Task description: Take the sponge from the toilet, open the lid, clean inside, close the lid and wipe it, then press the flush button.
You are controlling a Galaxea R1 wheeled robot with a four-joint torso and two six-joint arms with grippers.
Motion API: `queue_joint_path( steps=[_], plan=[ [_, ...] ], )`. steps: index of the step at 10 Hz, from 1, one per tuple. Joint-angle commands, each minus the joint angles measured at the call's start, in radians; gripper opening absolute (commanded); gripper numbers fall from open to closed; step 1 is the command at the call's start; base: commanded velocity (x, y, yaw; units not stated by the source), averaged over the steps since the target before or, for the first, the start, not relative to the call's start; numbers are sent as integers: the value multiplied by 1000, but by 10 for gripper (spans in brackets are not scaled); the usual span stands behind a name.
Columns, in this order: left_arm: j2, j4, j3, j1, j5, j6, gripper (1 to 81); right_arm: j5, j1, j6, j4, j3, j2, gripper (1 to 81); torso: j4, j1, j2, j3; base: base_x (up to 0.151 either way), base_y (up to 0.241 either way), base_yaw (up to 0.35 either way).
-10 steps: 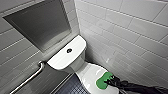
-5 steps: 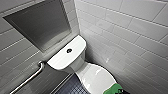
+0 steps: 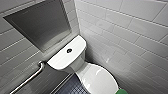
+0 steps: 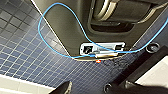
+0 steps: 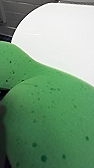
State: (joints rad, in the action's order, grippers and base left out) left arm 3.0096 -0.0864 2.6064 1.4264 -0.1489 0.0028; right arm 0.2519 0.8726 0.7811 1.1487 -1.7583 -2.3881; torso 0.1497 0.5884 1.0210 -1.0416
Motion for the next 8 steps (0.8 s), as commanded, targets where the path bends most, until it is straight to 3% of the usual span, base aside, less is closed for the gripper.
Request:
queue_joint_path(
  steps=[1, 3, 5, 7, 8],
  plan=[
    [-3, 5, -5, 29, -98, 5, 811, 183, -17, 10, -43, 485, 241, 10, 0, 0, 0, 0, 0, 0, 0],
    [0, 4, -5, 27, -98, 6, 811, 213, -92, 10, -27, 534, 237, 10, 0, 0, 0, 0, 0, 0, 0],
    [0, 4, -5, 24, -97, 6, 811, 198, -216, 29, 54, 518, 182, 10, 0, 0, 0, 0, 0, 0, 0],
    [0, 4, -6, 24, -98, 6, 811, 133, -331, 208, 249, 343, 34, 10, 0, 0, 0, 0, 0, 0, 0],
    [0, 5, -2, 24, -98, 6, 811, 77, -376, 257, 308, 224, -51, 10, 0, 0, 0, 0, 0, 0, 0]
  ],
)
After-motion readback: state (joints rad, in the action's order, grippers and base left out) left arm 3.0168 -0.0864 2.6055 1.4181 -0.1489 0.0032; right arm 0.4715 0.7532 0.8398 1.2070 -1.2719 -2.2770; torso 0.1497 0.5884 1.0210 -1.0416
